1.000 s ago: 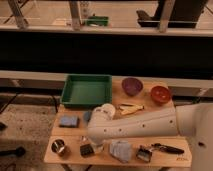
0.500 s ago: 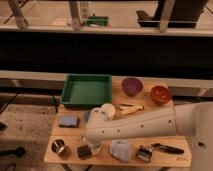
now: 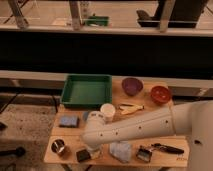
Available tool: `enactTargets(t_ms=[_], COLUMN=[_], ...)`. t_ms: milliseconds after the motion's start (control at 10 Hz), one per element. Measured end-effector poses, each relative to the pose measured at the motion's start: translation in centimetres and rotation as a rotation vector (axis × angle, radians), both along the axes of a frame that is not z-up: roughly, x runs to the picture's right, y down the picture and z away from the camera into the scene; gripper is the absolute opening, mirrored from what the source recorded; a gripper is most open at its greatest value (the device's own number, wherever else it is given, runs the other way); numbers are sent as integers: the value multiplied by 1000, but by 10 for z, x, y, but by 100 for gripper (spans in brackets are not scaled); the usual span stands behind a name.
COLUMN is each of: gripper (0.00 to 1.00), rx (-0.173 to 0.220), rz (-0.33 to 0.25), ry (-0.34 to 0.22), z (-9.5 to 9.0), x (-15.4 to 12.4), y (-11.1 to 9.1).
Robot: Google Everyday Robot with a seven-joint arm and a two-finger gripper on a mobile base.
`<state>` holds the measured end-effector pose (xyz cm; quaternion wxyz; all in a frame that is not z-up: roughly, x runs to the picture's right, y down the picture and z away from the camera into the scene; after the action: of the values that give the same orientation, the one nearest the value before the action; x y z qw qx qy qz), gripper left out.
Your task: Wipe table surface with eraser
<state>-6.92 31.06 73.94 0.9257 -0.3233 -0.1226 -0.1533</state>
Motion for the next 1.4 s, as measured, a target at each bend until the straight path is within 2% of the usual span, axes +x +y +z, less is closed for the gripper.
enactTargets(t_ms=[500,900,1200,1300,1400], gripper=[4,4,4,4,4], rx=[8,5,1,2,4], rz=[50,75,73,61,54], ry=[38,75,87,68,55], z=[-9,1,8,11,12], x=[31,49,48,26,16], y=[-10,-13,-13,-13,-13])
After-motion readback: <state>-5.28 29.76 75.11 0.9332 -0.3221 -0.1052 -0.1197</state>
